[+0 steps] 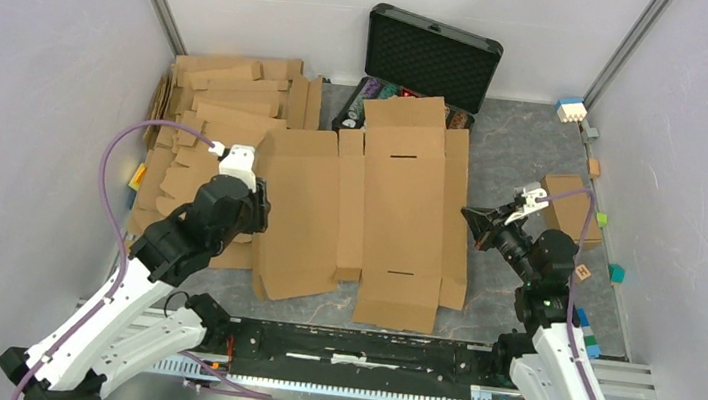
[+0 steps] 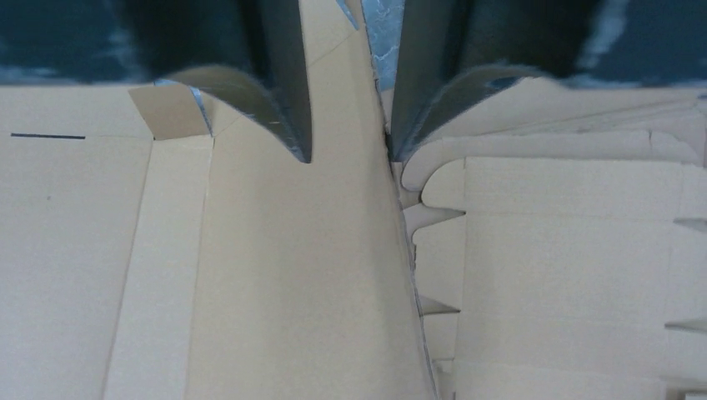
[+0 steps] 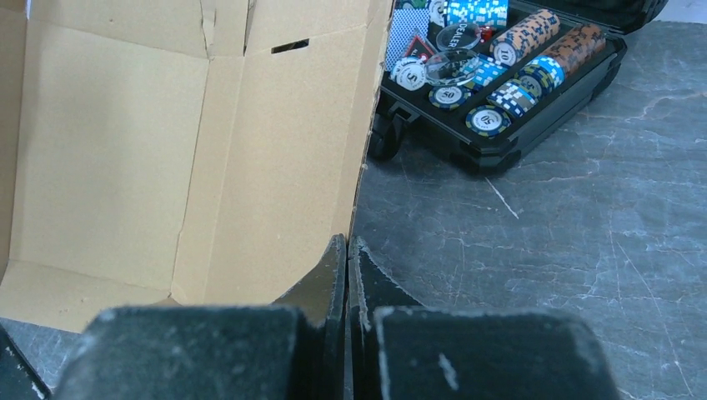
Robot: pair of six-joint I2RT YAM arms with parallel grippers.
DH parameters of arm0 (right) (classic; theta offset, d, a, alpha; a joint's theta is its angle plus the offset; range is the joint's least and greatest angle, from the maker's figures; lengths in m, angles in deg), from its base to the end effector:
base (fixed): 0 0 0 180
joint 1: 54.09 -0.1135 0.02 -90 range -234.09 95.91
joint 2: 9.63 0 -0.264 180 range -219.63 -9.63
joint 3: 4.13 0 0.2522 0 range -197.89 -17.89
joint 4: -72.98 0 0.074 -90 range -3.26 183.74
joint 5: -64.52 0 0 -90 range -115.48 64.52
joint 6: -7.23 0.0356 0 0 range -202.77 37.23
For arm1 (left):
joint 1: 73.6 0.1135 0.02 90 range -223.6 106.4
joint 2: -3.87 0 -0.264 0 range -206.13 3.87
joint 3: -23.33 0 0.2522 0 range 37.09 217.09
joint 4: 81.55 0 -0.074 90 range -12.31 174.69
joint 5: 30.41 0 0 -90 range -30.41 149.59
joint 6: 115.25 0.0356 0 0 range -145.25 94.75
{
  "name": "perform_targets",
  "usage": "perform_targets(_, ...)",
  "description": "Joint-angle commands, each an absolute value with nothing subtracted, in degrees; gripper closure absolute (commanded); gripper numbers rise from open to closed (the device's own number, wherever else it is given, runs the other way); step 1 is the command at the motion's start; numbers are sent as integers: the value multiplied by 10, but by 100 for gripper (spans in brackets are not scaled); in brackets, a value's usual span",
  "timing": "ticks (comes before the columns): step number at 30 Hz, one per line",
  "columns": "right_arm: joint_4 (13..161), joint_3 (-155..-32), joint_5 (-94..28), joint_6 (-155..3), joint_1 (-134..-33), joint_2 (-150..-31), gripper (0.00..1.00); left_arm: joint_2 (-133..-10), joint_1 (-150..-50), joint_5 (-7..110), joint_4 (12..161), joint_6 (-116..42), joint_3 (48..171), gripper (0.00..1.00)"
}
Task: Fold the paper box
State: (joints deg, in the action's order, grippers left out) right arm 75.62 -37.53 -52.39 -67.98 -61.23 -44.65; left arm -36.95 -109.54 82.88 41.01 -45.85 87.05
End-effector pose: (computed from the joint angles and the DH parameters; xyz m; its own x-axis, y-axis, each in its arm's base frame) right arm 0.1581 0.0360 0.2500 -0.2139 0.2026 -0.9556 -0.5213 0.8036 0.2871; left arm 0.1220 -0.0710 0.3237 -0.5266 -0.0174 -0.8499 0.0963 0.9921 -0.0800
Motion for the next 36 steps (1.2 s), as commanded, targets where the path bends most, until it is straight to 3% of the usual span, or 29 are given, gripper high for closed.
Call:
perform_targets(1,733,-372,-518,-699,-615,-434,100,-387,-1079,846,390,-478,876,60)
perform_targets(3,730,-370,-520,-698,-616,-429,100,-395,-1075,876,377,-479,876,71)
perform_targets(6,729,-370,-517,-698,-615,-423,100,-415,-1069,884,371,-477,879,97)
perform_targets(13,714,-369,-493,-687,-615,-433,100,-393,-1069,851,407,-458,884,98)
perform_targets(19,609,-395,-485,-617,-618,-494,100,-409,-1069,825,415,-461,935,98)
perform_targets(27,512,-437,-465,-674,-647,-542,100,-435,-1069,764,458,-478,999,98)
perform_targets(33,429,-456,-470,-688,-656,-601,100,-439,-1075,768,568,-483,984,98)
perform_targets(36,321,-427,-454,-708,-659,-634,100,-427,-1091,774,720,-420,924,98)
